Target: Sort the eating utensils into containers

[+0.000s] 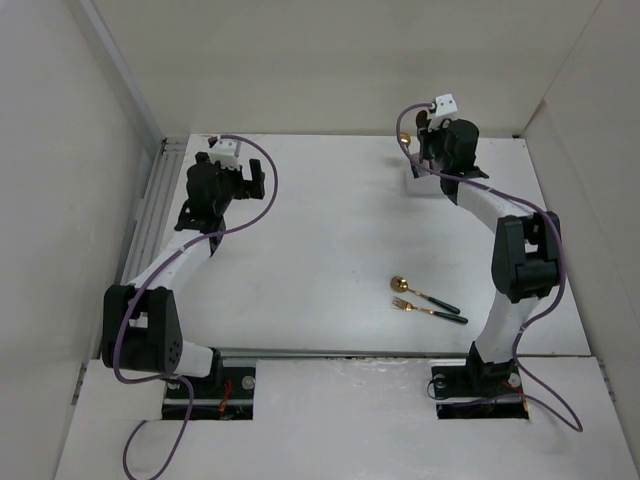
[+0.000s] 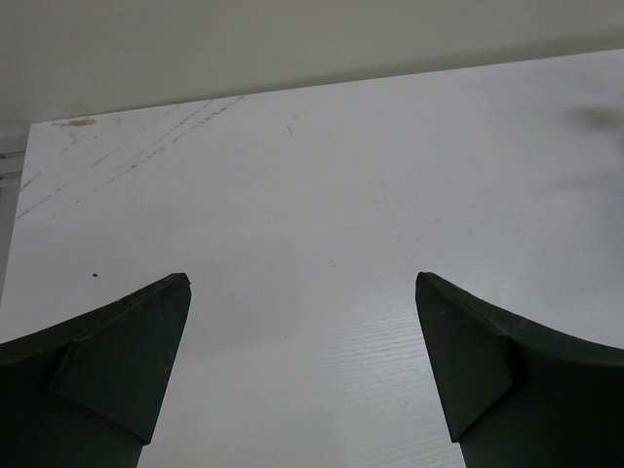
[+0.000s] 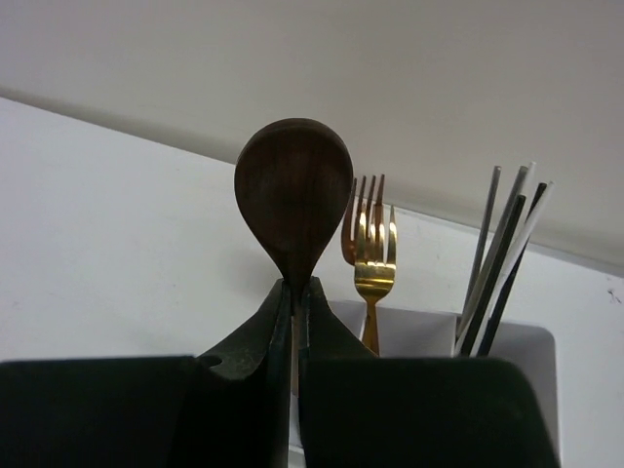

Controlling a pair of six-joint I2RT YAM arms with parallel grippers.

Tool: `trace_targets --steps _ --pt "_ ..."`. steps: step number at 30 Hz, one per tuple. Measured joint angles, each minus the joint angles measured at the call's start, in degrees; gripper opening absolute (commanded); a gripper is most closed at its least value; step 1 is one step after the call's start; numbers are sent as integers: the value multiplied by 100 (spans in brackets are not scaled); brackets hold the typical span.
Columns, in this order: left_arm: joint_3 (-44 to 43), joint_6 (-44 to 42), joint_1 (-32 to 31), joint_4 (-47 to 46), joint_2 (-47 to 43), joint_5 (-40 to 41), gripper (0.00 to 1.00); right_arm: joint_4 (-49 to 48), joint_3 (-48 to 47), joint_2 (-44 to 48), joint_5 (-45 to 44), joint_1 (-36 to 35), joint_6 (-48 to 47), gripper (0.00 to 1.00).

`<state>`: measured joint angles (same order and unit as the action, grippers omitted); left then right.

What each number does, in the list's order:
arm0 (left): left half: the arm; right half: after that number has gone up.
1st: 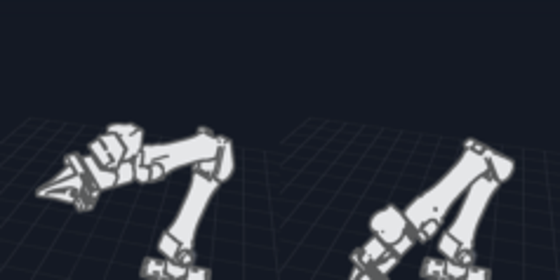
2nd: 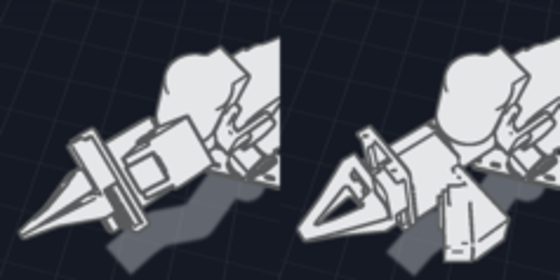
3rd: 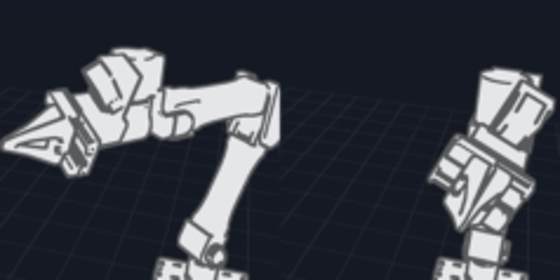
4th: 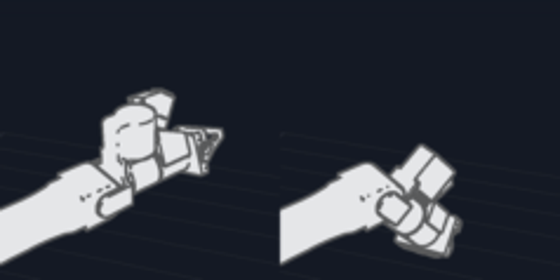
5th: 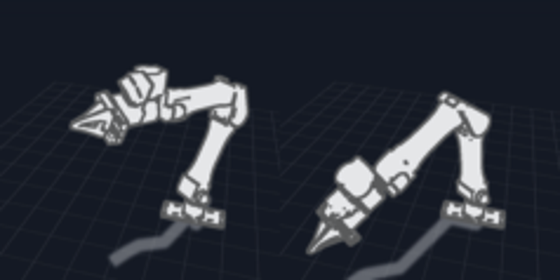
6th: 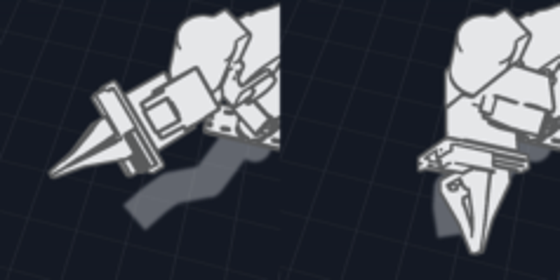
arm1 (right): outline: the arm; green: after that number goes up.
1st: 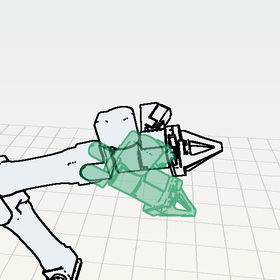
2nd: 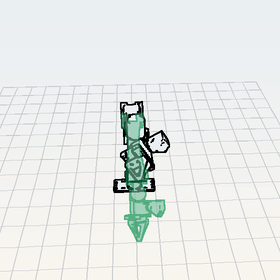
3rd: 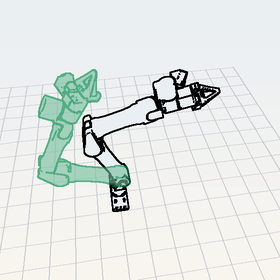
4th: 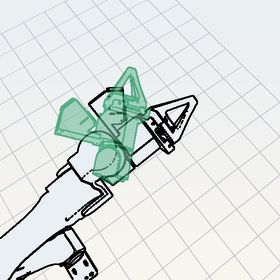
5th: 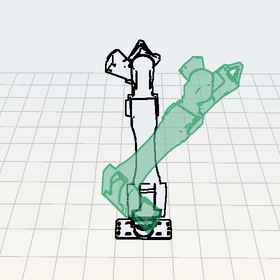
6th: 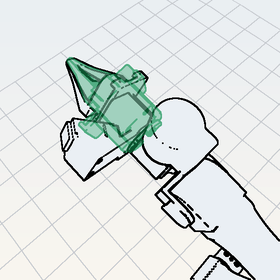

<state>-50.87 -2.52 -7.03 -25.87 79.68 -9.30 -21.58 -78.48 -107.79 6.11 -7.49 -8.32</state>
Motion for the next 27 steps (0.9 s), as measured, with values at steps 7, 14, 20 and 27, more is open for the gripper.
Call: trace_targets --steps 7,14,20,27 --pt "-17 2 0 9 20 11 100 551 -278 -205 -337 0 -46 6" --pt "-20 2 0 15 20 0 100 848 -269 -221 -424 0 -72 42" --pt "-22 9 0 37 20 -42 100 986 -264 -197 -428 0 -107 54" --pt "-22 111 2 131 -96 -146 100 1825 284 1067 293 -11 -951 61"
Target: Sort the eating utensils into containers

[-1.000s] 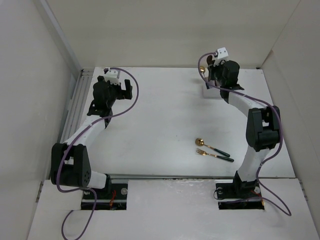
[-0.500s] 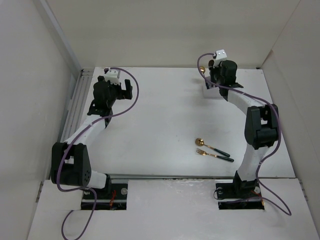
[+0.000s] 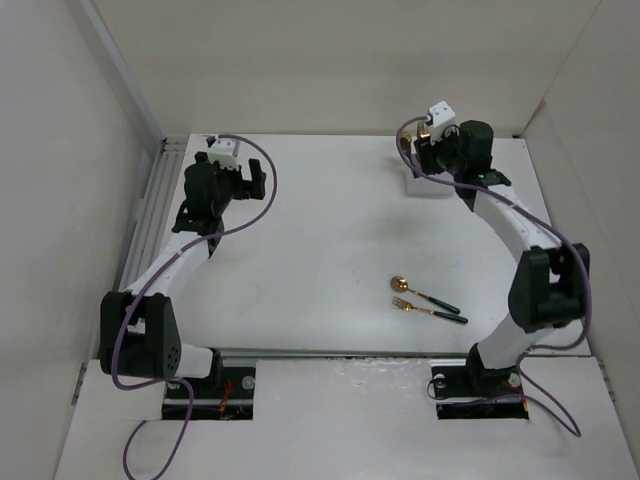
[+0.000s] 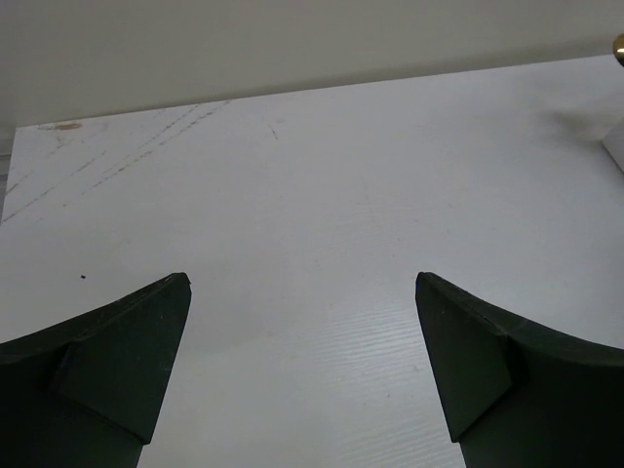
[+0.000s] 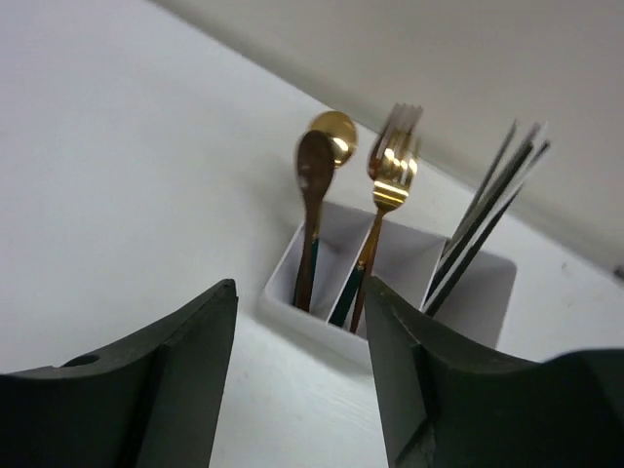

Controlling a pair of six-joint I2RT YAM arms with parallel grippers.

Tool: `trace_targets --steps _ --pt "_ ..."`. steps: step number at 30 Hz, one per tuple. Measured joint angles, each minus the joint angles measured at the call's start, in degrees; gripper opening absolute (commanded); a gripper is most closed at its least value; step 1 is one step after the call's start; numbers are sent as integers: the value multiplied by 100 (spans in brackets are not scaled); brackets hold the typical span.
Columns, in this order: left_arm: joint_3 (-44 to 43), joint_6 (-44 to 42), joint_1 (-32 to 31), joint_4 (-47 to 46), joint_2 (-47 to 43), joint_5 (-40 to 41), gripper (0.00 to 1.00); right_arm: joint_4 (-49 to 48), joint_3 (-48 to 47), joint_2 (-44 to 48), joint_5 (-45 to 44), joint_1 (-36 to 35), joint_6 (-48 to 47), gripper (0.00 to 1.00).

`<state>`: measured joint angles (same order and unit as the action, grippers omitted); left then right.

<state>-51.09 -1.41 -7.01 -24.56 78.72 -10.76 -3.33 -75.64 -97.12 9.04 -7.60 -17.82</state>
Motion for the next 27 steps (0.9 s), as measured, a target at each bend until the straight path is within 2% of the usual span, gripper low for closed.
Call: trace_targets --steps 4,6,9,16,27 --pt "28 4 0 111 -380 -39 100 1523 9 1027 1008 -31 -1816 61" --pt "125 -4 0 111 -675 -44 100 2448 -7 1309 1141 -144 -2610 61" --pt "323 -79 -37 105 -1106 -13 100 3600 105 1316 1043 -474 -3241 63" --pt "538 -376 -472 127 -1307 199 100 5355 1521 1298 363 -1281 -3519 64" --pt "992 -509 -612 -2 -1624 304 100 5466 2286 1325 -382 -1945 -2892 63"
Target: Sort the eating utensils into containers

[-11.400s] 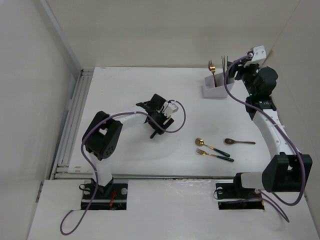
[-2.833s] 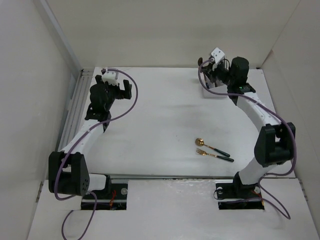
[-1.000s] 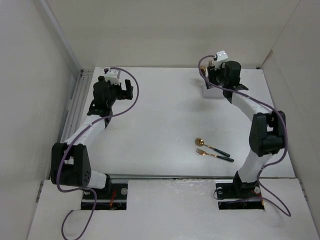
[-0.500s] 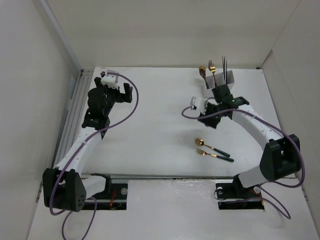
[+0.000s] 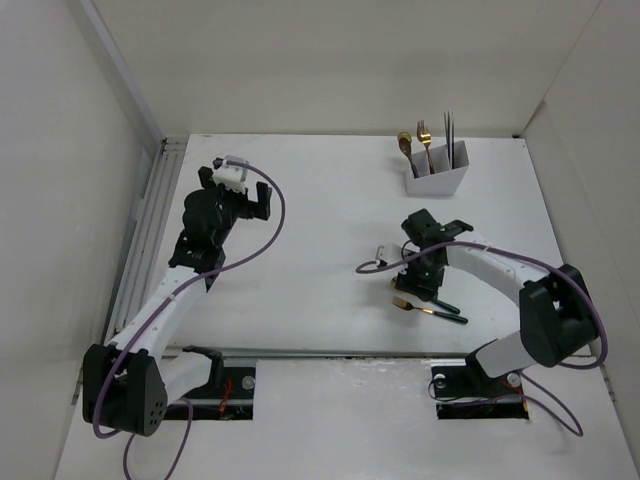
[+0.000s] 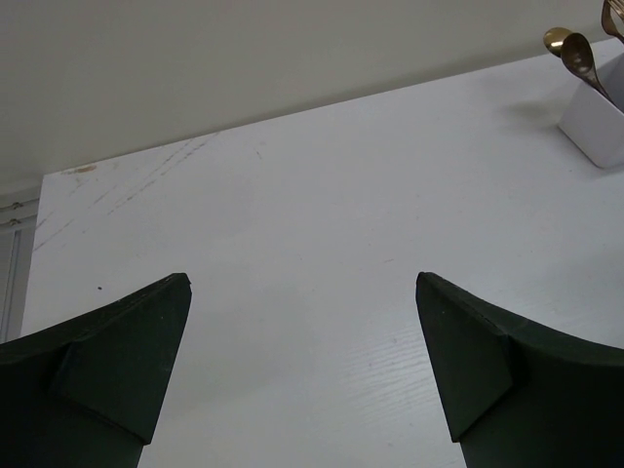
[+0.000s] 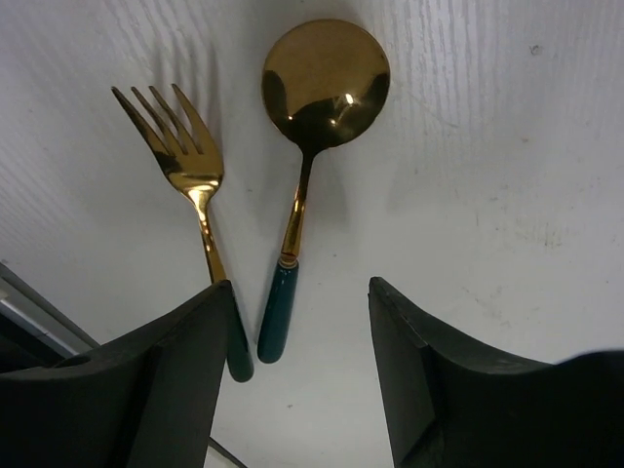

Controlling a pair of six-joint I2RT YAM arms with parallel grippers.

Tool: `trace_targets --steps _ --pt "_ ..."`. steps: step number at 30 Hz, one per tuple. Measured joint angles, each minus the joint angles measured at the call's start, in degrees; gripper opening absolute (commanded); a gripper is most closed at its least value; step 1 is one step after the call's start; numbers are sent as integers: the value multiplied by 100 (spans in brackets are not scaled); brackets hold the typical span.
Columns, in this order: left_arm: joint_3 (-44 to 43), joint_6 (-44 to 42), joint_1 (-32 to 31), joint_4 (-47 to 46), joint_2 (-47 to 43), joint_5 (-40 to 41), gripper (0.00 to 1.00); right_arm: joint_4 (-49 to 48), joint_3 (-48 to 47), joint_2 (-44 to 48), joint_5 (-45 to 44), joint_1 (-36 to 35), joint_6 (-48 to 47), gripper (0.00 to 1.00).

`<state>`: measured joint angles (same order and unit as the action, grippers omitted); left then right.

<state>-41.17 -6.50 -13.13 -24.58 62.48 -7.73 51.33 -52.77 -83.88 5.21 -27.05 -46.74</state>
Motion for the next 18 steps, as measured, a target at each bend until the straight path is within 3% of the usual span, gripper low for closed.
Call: trace_targets --steps 15,17,18 --pt "142 -15 0 -94 -39 81 100 -385 129 -789 -848 -35 566 64" --pt "142 -15 0 -96 -37 90 100 -415 122 -839 -914 -42 616 51" --pt "142 -15 0 -96 -37 92 100 -398 120 -857 -925 -52 656 40"
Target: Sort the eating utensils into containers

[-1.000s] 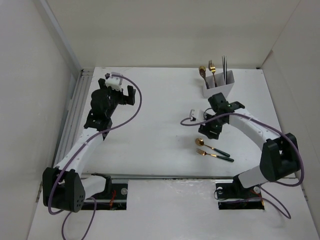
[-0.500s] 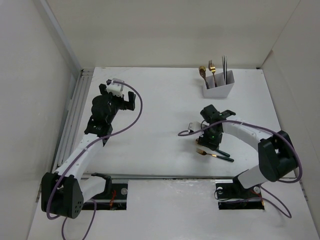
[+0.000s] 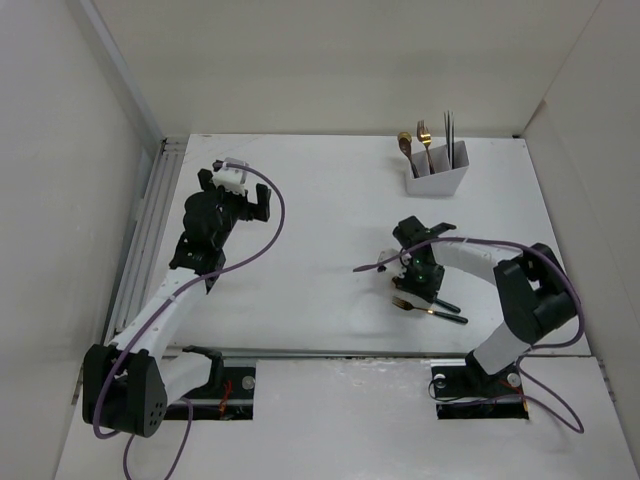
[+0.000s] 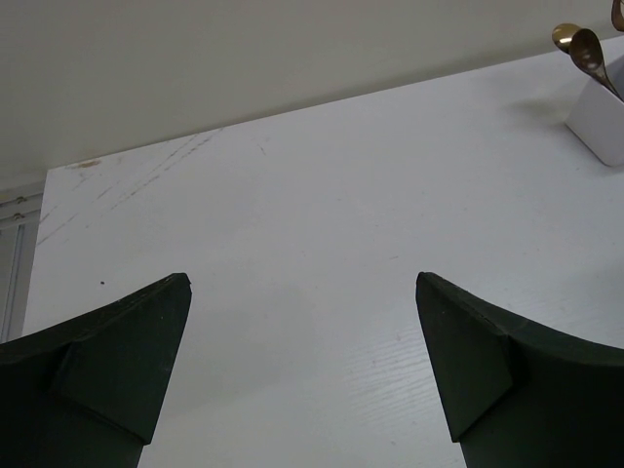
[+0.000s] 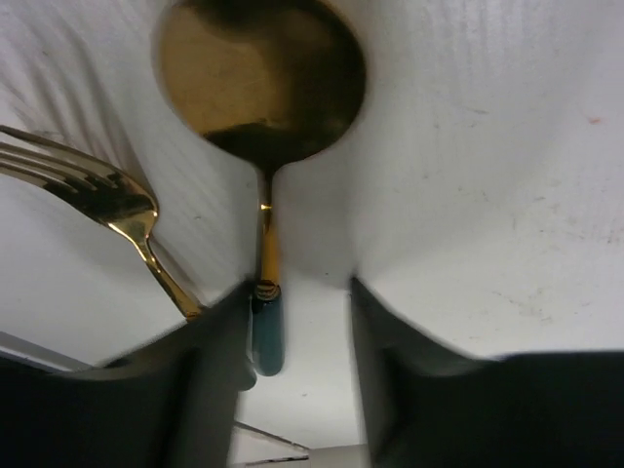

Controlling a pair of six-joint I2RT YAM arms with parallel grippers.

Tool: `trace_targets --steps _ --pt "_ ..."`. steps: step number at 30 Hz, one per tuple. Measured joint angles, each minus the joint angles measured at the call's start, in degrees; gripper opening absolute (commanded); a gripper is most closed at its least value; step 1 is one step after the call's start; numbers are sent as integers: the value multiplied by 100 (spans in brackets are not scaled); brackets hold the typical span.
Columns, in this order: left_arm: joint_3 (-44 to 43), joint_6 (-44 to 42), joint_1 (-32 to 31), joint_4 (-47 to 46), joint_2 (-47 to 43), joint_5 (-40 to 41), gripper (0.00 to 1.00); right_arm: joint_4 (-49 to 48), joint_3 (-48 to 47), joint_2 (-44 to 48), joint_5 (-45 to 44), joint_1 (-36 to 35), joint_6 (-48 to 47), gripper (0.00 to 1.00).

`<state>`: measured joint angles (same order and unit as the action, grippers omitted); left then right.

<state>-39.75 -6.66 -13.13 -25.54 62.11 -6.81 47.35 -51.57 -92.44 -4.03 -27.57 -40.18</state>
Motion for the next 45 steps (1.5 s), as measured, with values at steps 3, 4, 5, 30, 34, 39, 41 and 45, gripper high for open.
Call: trace_targets --steps 3,4,5,30,34,39,41,45 --pt "0 0 0 -4 4 2 100 15 -22 -61 -103 -31 55 0" --pt "0 0 0 -4 7 0 100 35 -55 -101 -138 -26 74 0" --pt "0 0 0 -7 7 2 100 66 -101 -146 -162 -26 109 0" --pt "-459 -103 286 111 1016 98 100 -3899 -2916 87 1080 1248 1443 0" --pt "-798 -98 442 125 1427 96 100 -4931 -3805 -931 1379 1648 2011 0" --pt "-1034 -101 472 157 1797 98 100 -5250 -4472 -2186 1617 1860 2415 0" --pt "-1128 -103 472 192 1937 103 100 -5202 -4474 -2393 1628 1902 2527 0" --pt "-1250 -103 472 243 2146 101 100 -5178 -4424 -2610 1582 1978 2684 0"
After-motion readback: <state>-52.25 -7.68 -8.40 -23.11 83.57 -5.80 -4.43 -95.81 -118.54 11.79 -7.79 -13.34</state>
